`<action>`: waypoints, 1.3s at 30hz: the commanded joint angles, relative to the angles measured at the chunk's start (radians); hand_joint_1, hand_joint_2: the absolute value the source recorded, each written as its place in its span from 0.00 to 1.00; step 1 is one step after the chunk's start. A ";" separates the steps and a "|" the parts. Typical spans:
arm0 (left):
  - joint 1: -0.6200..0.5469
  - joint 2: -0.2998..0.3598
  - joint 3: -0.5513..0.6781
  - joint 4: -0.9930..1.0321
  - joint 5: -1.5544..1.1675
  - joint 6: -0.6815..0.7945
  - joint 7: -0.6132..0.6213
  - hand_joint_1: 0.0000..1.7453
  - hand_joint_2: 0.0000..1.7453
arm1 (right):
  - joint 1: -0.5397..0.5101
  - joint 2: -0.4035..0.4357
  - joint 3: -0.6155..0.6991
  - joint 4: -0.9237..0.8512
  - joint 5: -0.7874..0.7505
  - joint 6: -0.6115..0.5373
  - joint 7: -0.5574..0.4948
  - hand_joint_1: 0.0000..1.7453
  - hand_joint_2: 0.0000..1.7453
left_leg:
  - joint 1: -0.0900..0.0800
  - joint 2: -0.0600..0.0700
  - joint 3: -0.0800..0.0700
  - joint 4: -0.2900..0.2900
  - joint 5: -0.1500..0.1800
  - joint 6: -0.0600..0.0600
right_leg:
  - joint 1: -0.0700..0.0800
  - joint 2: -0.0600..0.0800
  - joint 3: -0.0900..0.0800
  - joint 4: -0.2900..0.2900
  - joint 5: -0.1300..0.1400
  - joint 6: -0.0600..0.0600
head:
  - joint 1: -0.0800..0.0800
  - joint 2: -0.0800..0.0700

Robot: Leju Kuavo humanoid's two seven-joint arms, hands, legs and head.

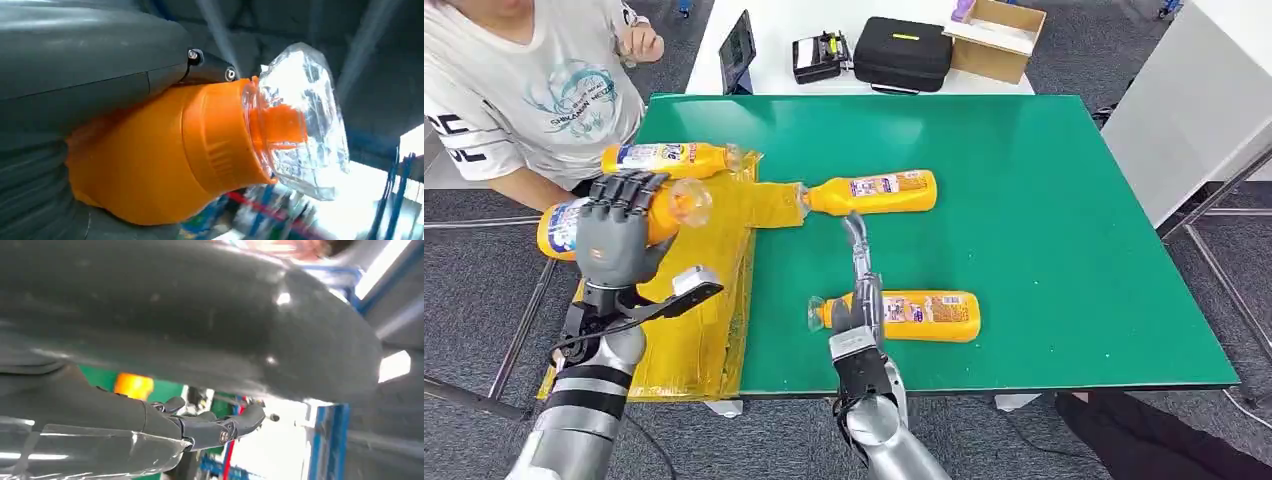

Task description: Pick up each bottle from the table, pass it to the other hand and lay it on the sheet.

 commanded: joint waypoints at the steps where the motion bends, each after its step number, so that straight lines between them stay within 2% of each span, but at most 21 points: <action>1: -0.175 0.110 -0.083 0.454 -0.010 -0.073 0.048 1.00 1.00 | 0.023 -0.054 0.014 -0.188 -0.033 -0.010 -0.002 0.00 0.00 | 0.001 0.001 0.005 0.000 -0.002 0.000 | 0.002 -0.001 0.005 -0.001 -0.001 -0.004 | 0.000 0.000; 4: -0.175 0.107 -0.085 0.452 -0.010 -0.075 0.048 1.00 1.00 | 0.022 -0.054 0.016 -0.182 -0.033 -0.009 -0.002 0.00 0.00 | 0.001 0.003 0.005 0.000 -0.002 0.000 | 0.002 -0.001 0.005 -0.001 -0.002 -0.003 | 0.000 0.000; 6: -0.178 0.127 -0.116 0.463 -0.028 -0.131 0.078 1.00 1.00 | 0.020 -0.068 0.036 -0.222 -0.055 -0.021 -0.002 0.00 0.00 | 0.001 0.002 0.003 0.000 -0.001 0.000 | 0.001 -0.002 0.003 0.000 -0.001 -0.002 | 0.000 0.000; 8: -0.183 0.143 -0.106 0.512 0.021 -0.241 0.057 1.00 1.00 | 0.033 -0.079 0.043 -0.255 -0.067 -0.015 -0.002 0.00 0.00 | 0.001 0.002 0.004 0.001 -0.002 0.001 | 0.002 -0.001 0.004 0.000 -0.002 -0.003 | 0.000 0.000; 9: -0.188 0.151 -0.117 0.535 0.017 -0.272 0.052 1.00 1.00 | 0.037 -0.082 0.045 -0.264 -0.071 -0.011 -0.002 0.00 1.00 | 0.000 0.003 0.002 0.000 -0.001 0.000 | 0.001 0.000 0.002 0.000 -0.001 -0.002 | 0.000 0.000; 13: -0.214 0.167 -0.163 0.608 -0.015 -0.357 0.052 1.00 1.00 | 0.045 -0.092 0.042 -0.290 -0.090 0.006 -0.002 0.00 1.00 | 0.002 0.004 0.008 0.000 -0.003 0.000 | 0.002 0.000 0.009 -0.001 -0.003 -0.005 | 0.000 0.000; 16: -0.217 0.161 -0.148 0.617 0.022 -0.411 0.034 1.00 1.00 | 0.045 -0.082 0.032 -0.257 -0.090 0.037 -0.002 0.00 1.00 | 0.001 0.002 0.002 0.000 -0.001 0.000 | 0.001 -0.001 0.002 -0.001 -0.001 -0.002 | 0.000 0.000; 20: -0.202 0.164 -0.150 0.606 0.039 -0.427 0.017 1.00 1.00 | 0.040 -0.069 0.030 -0.208 -0.085 0.060 -0.002 0.00 1.00 | 0.002 0.004 0.006 0.000 -0.003 0.000 | 0.002 0.000 0.006 -0.001 -0.002 -0.004 | 0.000 0.000; 24: -0.190 0.168 -0.165 0.597 0.032 -0.427 0.015 1.00 1.00 | 0.040 -0.062 0.023 -0.186 -0.092 0.078 -0.002 0.00 1.00 | 0.001 0.003 0.004 0.000 -0.002 0.000 | 0.001 0.000 0.004 -0.001 -0.001 -0.003 | 0.000 0.000; 27: -0.161 0.167 -0.177 0.580 0.055 -0.462 -0.014 1.00 1.00 | 0.039 -0.046 0.005 -0.153 -0.095 0.107 -0.002 0.00 1.00 | 0.001 0.003 0.003 -0.001 -0.001 0.000 | 0.001 0.001 0.003 -0.001 -0.001 -0.002 | 0.000 0.000; 28: -0.155 0.166 -0.177 0.581 0.062 -0.471 -0.018 1.00 1.00 | 0.038 -0.044 0.003 -0.145 -0.094 0.108 -0.002 0.00 1.00 | 0.002 0.005 0.009 -0.001 -0.003 0.001 | 0.003 0.001 0.009 -0.002 -0.002 -0.005 | 0.000 0.000; 31: -0.134 0.171 -0.191 0.571 0.110 -0.548 -0.052 1.00 1.00 | 0.039 -0.033 -0.010 -0.123 -0.090 0.122 -0.002 0.00 1.00 | 0.000 0.004 0.003 -0.001 -0.001 0.000 | 0.000 0.001 0.003 -0.001 0.000 -0.002 | 0.000 0.000; 32: -0.125 0.169 -0.181 0.562 0.162 -0.594 -0.077 0.90 1.00 | 0.036 -0.031 -0.011 -0.113 -0.086 0.127 -0.002 0.00 1.00 | 0.001 0.004 0.006 -0.001 -0.002 0.000 | 0.001 0.001 0.007 -0.002 -0.001 -0.004 | 0.000 0.000; 33: -0.119 0.171 -0.187 0.553 0.188 -0.623 -0.089 0.51 1.00 | 0.035 -0.028 -0.014 -0.107 -0.087 0.131 -0.002 0.00 1.00 | 0.000 0.004 0.006 -0.002 -0.002 0.000 | 0.001 0.001 0.006 -0.002 -0.001 -0.003 | 0.000 0.000; 34: -0.116 0.171 -0.184 0.550 0.211 -0.654 -0.099 0.17 1.00 | 0.033 -0.027 -0.013 -0.100 -0.086 0.133 -0.002 0.00 1.00 | 0.000 0.003 0.004 -0.002 -0.001 0.000 | 0.001 0.001 0.005 -0.002 0.000 -0.002 | 0.000 0.000; 35: -0.109 0.181 -0.196 0.542 0.241 -0.704 -0.115 0.16 1.00 | 0.028 -0.025 -0.013 -0.088 -0.088 0.140 -0.002 0.00 1.00 | 0.001 0.003 0.007 -0.002 -0.002 0.000 | 0.001 0.001 0.007 -0.002 -0.001 -0.004 | 0.000 0.000; 36: -0.106 0.184 -0.198 0.539 0.259 -0.723 -0.122 0.13 0.00 | 0.027 -0.023 -0.014 -0.083 -0.088 0.139 -0.002 0.00 1.00 | 0.000 0.003 0.006 -0.002 -0.001 0.000 | 0.001 0.001 0.006 -0.002 -0.001 -0.003 | 0.000 0.000; 39: -0.102 0.189 -0.202 0.537 0.263 -0.727 -0.123 0.13 0.00 | 0.026 -0.022 -0.015 -0.080 -0.088 0.140 -0.002 0.00 1.00 | 0.000 0.002 0.009 -0.003 -0.001 0.000 | 0.000 0.001 0.010 -0.002 -0.001 -0.003 | 0.000 0.000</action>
